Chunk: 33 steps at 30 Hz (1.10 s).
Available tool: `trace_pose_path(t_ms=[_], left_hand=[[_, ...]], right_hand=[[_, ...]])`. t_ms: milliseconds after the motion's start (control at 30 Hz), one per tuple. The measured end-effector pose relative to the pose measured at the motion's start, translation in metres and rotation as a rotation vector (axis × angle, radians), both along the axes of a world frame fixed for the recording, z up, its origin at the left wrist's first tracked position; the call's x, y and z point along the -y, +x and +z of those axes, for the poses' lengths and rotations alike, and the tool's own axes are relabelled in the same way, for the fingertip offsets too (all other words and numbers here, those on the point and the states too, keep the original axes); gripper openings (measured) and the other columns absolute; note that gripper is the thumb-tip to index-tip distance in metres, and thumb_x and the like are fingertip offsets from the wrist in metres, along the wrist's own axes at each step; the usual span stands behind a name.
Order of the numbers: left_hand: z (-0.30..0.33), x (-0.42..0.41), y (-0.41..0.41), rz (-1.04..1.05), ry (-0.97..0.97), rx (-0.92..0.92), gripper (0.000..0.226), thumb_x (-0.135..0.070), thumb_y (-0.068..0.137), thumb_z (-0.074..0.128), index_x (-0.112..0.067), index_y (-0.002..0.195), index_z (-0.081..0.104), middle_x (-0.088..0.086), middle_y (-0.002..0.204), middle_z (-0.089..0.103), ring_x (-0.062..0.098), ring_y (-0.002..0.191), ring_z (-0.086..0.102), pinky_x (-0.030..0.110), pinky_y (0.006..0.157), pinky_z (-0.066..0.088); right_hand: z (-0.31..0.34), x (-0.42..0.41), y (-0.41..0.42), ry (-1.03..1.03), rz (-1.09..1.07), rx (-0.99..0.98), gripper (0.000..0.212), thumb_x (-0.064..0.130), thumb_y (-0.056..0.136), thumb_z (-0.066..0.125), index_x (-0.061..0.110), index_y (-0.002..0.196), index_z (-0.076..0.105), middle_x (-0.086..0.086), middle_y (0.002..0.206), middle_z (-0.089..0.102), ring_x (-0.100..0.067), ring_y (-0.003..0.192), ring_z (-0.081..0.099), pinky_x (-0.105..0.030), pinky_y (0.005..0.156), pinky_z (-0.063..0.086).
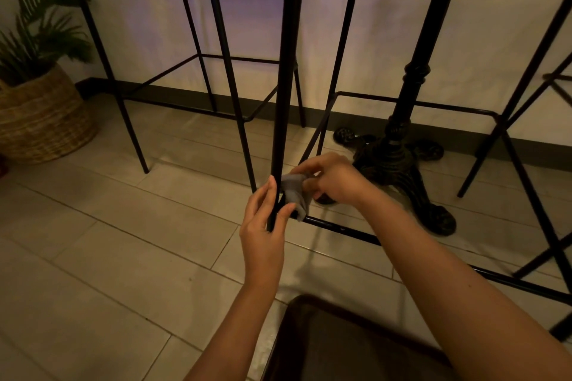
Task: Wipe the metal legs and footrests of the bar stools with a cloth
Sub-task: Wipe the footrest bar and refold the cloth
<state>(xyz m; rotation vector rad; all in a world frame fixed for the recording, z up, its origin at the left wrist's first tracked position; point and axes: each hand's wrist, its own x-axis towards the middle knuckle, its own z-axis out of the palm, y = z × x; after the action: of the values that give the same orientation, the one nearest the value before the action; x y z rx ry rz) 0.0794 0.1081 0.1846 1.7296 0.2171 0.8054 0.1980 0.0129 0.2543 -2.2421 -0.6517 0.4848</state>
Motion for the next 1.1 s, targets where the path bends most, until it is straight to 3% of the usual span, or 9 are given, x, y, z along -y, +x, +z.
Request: trace_pose_path(t_ms=[133,233,333,467,633,800,900,1100], left_hand=[[0.002,0.002,-0.001,0.001,-0.003,0.008,0.044,-0.023,0.085,0.055,-0.036,0.126,0.043,-0.009,0.122,0.05,-0.007,0.115,0.046,0.003,0.09,0.037],[0.003,0.001,-0.003,-0.004,0.022,0.001,0.046,-0.024,0.087,0.05,-0.026,0.131,0.037,-0.004,0.123,0.048,-0.015,0.112,0.043,0.0,0.087,0.036],[0.003,0.0,-0.004,-0.005,0.054,-0.007,0.047,-0.029,0.086,0.047,-0.026,0.131,0.035,-0.003,0.126,0.047,-0.019,0.112,0.04,-0.002,0.087,0.034],[0.0,-0.002,-0.005,-0.009,0.074,-0.021,0.044,-0.032,0.087,0.045,-0.03,0.13,0.037,0.002,0.133,0.046,-0.017,0.116,0.039,-0.001,0.089,0.033],[-0.001,-0.002,-0.005,-0.019,0.067,-0.019,0.042,-0.036,0.087,0.043,-0.031,0.129,0.04,0.005,0.134,0.048,0.003,0.121,0.044,0.005,0.093,0.037],[0.001,-0.001,-0.007,-0.026,0.039,-0.013,0.043,-0.034,0.088,0.043,-0.029,0.13,0.038,0.004,0.132,0.048,-0.006,0.118,0.044,0.003,0.091,0.036],[0.002,0.001,-0.006,-0.023,0.014,-0.016,0.043,-0.035,0.087,0.044,-0.03,0.13,0.039,0.002,0.133,0.047,0.002,0.122,0.043,0.003,0.093,0.035],[-0.003,0.011,-0.007,-0.026,-0.01,-0.026,0.049,-0.037,0.087,0.045,-0.027,0.134,0.036,-0.012,0.141,0.035,-0.006,0.129,0.03,0.002,0.097,0.03]], right_hand=[[-0.015,-0.011,0.005,-0.094,0.084,0.074,0.038,0.005,0.088,0.057,0.018,0.124,0.057,0.003,0.107,0.055,-0.012,0.09,0.06,-0.019,0.072,0.048],[-0.027,-0.014,0.001,-0.226,0.122,0.339,0.028,0.009,0.088,0.058,0.011,0.115,0.062,-0.006,0.112,0.062,-0.019,0.093,0.059,-0.026,0.079,0.044],[-0.026,-0.009,-0.014,-0.13,0.153,0.435,0.03,0.004,0.089,0.053,0.006,0.117,0.063,-0.014,0.117,0.062,-0.027,0.109,0.054,-0.026,0.09,0.036],[-0.029,-0.001,-0.023,-0.047,0.161,0.365,0.029,0.007,0.087,0.059,0.012,0.115,0.065,-0.007,0.116,0.064,-0.019,0.107,0.057,-0.025,0.093,0.041],[-0.026,0.007,-0.03,-0.049,0.192,0.382,0.023,0.01,0.088,0.059,0.014,0.108,0.069,-0.005,0.104,0.068,-0.016,0.096,0.061,-0.02,0.084,0.046],[-0.018,0.017,-0.033,-0.101,0.228,0.38,0.025,0.007,0.088,0.057,0.013,0.109,0.068,-0.006,0.105,0.066,-0.016,0.094,0.061,-0.02,0.081,0.046],[-0.013,0.034,-0.034,-0.135,0.255,0.359,0.026,0.005,0.087,0.057,0.013,0.109,0.068,-0.006,0.106,0.065,-0.016,0.096,0.059,-0.024,0.085,0.047],[-0.003,0.062,-0.041,-0.214,0.273,0.369,0.026,0.004,0.087,0.06,0.013,0.109,0.068,-0.008,0.112,0.059,-0.019,0.103,0.054,-0.015,0.083,0.037]])
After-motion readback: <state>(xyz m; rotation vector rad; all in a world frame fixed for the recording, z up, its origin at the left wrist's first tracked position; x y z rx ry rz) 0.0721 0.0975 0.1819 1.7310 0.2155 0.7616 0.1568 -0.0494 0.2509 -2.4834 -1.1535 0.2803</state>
